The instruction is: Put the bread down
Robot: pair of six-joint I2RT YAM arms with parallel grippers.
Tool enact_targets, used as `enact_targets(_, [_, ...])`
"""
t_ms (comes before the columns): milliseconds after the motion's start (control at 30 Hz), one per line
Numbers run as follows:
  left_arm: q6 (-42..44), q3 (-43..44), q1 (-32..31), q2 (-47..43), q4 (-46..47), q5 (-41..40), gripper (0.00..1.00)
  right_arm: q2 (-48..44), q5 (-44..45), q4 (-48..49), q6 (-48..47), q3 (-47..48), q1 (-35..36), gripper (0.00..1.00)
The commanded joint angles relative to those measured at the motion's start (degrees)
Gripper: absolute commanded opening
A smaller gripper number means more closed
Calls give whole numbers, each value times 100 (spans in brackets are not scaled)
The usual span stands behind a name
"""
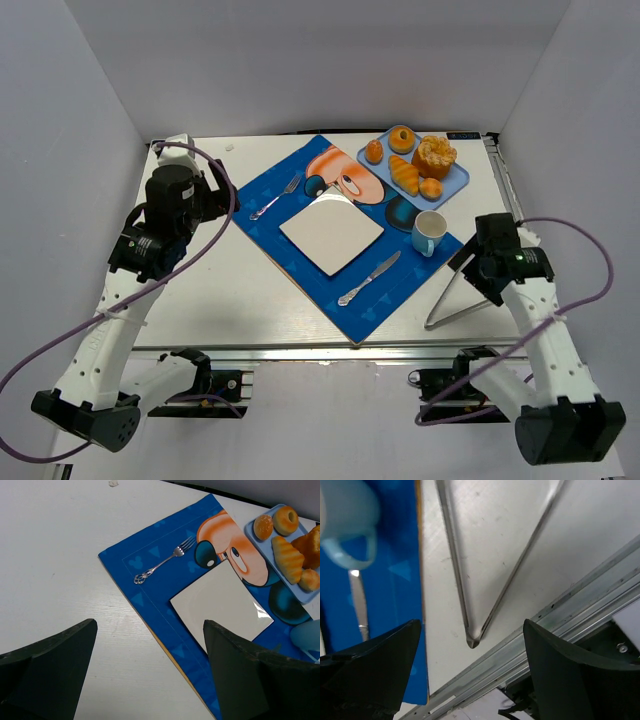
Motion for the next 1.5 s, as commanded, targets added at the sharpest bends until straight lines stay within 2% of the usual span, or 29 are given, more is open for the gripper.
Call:
enact_targets(0, [-12, 3, -27, -135, 39, -72, 98, 147, -833, 710, 282, -631, -459, 89])
enact_targets(200, [181, 47, -18, -135, -40, -308, 98, 454, -1222, 1887, -68, -1476, -715, 89])
enact_targets(433, [260, 21, -36, -65, -49, -388, 98, 1044, -1266, 2213, -132, -1714, -724, 89])
enact_targets(900, [251, -93, -45, 41, -49, -406, 98, 1053, -994, 1555, 27, -1468, -716, 89])
enact_targets(1467, [304, -129, -45, 67, -85, -423, 98, 1606, -985, 2328, 159, -1925, -724, 89])
